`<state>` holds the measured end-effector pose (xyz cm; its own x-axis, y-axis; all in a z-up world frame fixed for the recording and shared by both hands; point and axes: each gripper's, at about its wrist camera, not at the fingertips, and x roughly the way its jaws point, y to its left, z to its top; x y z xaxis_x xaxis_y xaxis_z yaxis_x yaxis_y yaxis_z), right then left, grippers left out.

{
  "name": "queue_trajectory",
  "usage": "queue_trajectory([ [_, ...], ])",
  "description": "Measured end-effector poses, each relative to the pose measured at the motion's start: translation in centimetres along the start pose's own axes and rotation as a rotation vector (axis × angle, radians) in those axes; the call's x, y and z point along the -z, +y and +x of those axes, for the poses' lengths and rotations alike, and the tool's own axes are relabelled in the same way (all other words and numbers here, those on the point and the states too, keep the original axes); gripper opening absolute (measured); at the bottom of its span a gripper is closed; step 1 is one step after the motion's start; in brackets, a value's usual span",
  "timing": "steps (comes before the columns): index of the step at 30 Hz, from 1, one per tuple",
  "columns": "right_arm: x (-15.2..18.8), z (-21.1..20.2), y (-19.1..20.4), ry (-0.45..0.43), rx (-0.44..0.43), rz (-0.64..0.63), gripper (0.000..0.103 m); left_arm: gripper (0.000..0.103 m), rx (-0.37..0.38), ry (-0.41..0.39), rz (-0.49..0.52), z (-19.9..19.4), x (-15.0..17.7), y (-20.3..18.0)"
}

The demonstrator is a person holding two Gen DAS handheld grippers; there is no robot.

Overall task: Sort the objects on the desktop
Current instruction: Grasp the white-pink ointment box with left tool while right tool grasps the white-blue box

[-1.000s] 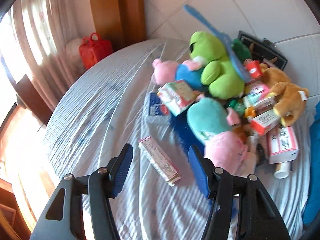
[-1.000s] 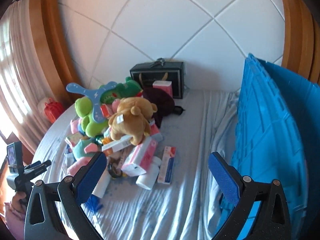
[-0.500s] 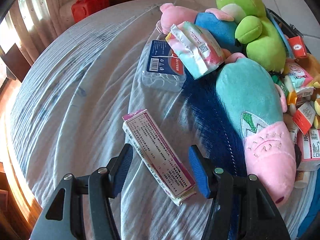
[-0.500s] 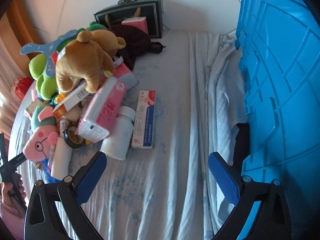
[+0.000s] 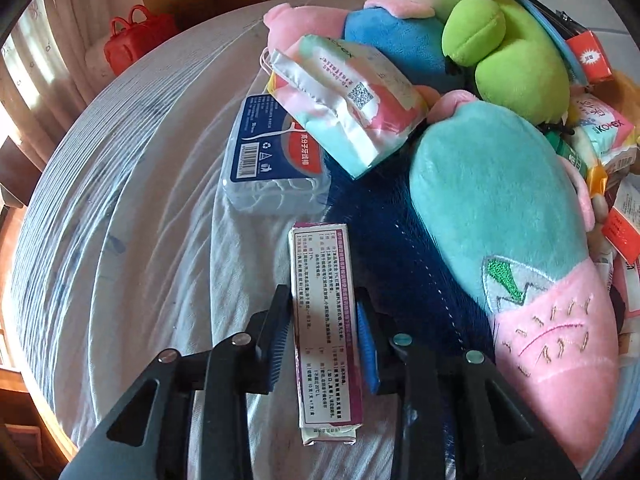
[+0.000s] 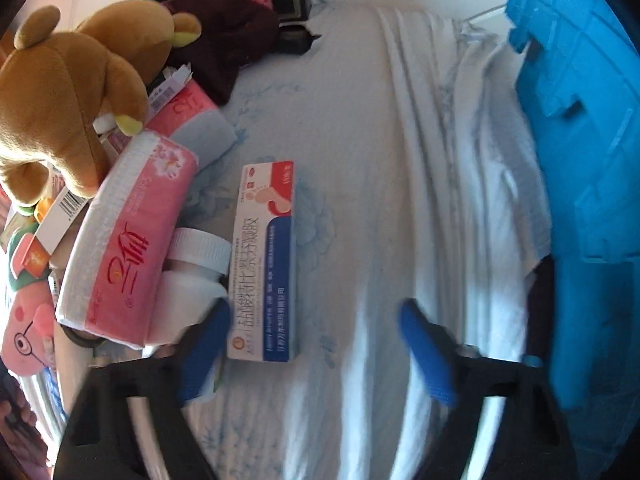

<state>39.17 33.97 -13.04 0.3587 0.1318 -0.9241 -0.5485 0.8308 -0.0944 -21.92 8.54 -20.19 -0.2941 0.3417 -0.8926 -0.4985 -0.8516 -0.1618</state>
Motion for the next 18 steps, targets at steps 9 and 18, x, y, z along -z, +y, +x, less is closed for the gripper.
queue_trajectory([
  [9, -0.8, 2.9, 2.2, 0.048, -0.035, -0.082, 0.066, 0.031, 0.013, -0.009, 0.011, 0.2, -0.2, 0.0],
  [18, 0.0, 2.1, 2.9, 0.021, 0.031, -0.138, 0.025, 0.027, 0.033, 0.010, 0.017, -0.6, 0.7, -0.1],
])
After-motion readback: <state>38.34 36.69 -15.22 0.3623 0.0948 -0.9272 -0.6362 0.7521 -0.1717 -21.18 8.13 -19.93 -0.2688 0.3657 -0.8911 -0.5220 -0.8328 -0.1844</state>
